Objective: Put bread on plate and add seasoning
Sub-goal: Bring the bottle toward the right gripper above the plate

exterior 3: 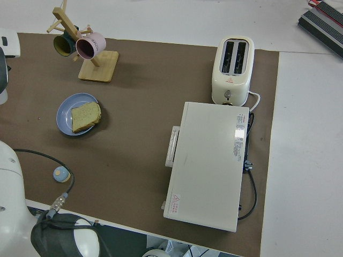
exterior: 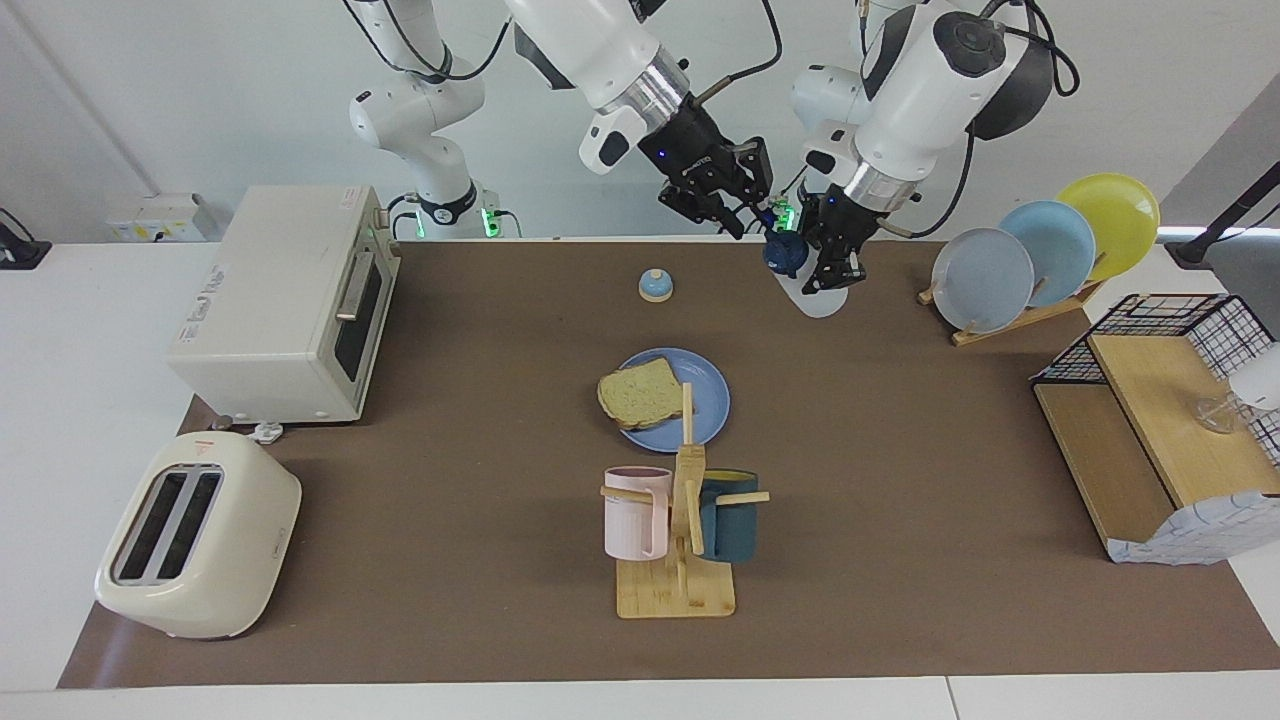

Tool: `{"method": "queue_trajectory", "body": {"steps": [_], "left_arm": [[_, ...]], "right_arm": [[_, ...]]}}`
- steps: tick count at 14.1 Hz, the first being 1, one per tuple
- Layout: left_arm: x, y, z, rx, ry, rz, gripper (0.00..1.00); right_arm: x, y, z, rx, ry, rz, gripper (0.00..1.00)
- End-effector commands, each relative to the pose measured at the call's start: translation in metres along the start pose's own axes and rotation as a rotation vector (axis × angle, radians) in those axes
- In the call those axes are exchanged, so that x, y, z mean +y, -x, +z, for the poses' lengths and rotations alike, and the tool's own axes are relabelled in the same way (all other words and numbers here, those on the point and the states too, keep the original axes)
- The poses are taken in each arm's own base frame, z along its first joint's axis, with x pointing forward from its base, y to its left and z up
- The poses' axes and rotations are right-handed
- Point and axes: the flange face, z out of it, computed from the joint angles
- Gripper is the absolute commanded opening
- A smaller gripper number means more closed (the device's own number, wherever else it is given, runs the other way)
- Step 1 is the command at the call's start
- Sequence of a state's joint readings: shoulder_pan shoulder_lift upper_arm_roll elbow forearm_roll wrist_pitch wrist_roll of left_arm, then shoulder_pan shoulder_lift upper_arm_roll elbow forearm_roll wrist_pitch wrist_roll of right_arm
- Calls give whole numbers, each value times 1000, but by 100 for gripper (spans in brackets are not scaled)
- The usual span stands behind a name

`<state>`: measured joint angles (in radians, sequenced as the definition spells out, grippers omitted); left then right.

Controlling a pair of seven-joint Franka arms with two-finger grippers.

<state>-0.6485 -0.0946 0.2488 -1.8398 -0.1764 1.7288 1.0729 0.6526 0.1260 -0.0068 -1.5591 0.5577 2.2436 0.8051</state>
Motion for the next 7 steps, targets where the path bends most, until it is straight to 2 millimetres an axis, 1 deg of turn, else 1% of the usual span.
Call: {"method": "queue_trajectory", "body": {"steps": [1, 3, 7], "left_arm": [[9, 4, -1, -7, -9, 19, 0], [8, 5, -1, -4, -10, 14, 0], [8, 4, -1, -4, -11, 11, 0]], "right_arm": [[-5, -1, 4, 19, -3, -3, 40], [-8, 11, 13, 14, 11, -30, 40], [-6, 8, 16, 16, 22, -35, 37]]}}
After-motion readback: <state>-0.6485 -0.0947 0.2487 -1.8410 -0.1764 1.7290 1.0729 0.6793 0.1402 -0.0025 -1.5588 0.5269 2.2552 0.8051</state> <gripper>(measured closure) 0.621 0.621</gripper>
